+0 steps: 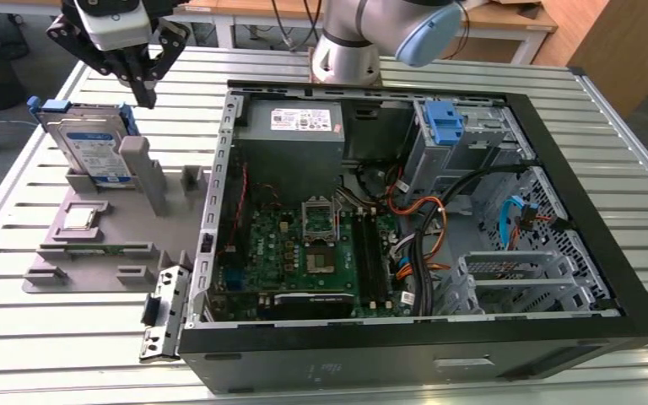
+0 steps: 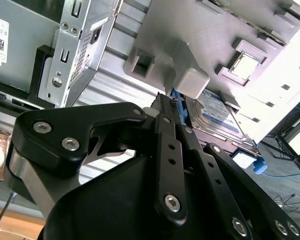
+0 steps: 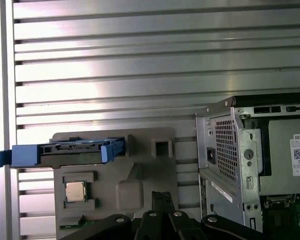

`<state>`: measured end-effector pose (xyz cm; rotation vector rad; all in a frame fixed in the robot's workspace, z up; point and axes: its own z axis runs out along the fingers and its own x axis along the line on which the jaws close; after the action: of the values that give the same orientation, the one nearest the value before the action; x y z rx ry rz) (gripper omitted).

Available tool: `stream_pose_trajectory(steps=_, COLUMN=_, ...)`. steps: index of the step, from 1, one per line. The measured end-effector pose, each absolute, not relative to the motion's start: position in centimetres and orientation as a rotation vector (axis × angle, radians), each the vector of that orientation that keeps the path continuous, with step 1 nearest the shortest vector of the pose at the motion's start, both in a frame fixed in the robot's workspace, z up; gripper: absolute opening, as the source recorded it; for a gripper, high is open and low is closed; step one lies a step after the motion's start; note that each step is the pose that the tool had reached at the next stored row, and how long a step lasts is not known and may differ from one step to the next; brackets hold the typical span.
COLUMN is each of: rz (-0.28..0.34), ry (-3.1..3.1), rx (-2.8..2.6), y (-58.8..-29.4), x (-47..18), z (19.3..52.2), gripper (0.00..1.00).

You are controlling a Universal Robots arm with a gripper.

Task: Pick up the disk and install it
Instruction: 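Reach for the disk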

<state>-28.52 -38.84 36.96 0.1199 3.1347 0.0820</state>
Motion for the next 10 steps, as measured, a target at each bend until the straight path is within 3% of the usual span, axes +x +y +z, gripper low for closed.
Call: stream_pose_trajectory(steps=10, rz=0.082, ry=3.135, rx=0.12, y=-38.84, x=-28.98, z=36.92, gripper=0.1)
